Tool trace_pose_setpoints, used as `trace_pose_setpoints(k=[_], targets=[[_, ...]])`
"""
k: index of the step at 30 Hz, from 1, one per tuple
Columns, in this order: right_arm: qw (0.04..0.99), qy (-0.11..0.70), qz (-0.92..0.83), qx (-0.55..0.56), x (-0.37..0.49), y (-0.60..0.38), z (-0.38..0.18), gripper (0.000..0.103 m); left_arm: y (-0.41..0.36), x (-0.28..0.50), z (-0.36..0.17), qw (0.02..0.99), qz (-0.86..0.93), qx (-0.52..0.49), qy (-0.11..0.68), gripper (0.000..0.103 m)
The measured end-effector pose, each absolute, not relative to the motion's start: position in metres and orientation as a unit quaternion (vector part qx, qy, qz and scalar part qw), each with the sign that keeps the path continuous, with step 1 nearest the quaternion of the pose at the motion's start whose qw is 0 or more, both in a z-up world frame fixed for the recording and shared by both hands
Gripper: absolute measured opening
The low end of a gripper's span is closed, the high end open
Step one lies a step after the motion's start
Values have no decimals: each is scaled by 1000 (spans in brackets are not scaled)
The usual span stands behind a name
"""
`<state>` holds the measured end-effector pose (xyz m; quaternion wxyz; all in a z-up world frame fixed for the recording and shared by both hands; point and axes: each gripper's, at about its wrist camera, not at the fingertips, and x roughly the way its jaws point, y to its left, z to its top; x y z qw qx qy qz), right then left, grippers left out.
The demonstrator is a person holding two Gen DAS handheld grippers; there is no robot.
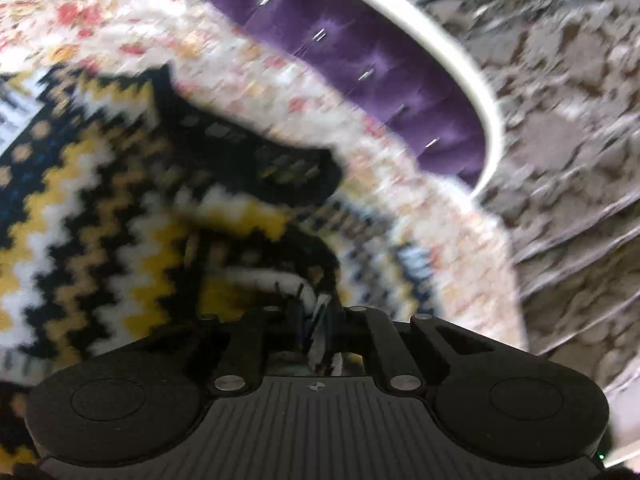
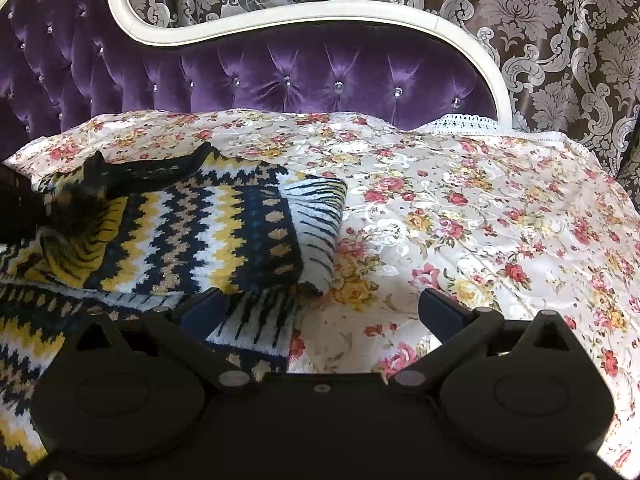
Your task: Fold small clothes
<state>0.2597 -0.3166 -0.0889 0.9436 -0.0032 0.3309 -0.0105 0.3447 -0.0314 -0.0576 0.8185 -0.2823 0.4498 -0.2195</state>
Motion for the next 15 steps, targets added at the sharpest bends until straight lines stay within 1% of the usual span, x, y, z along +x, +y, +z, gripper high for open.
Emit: trace_pose_setpoints(k=[5,9,12,15], targets=[[944,329,-9,-12,260,-313,-89,103,-44,355,-2,826,-269,-296,397,9],[946,323,-1,-25,267,-305,-90,103,-62,364,37,838,-294,-279,365,9],[950,312,2,-20,280,-301,-90,103,-74,365,53,844,-304,-265,353,9],[954,300,-5,-31,293,-295,-93,103,-74,361,59,850,-309,-252,345,9]])
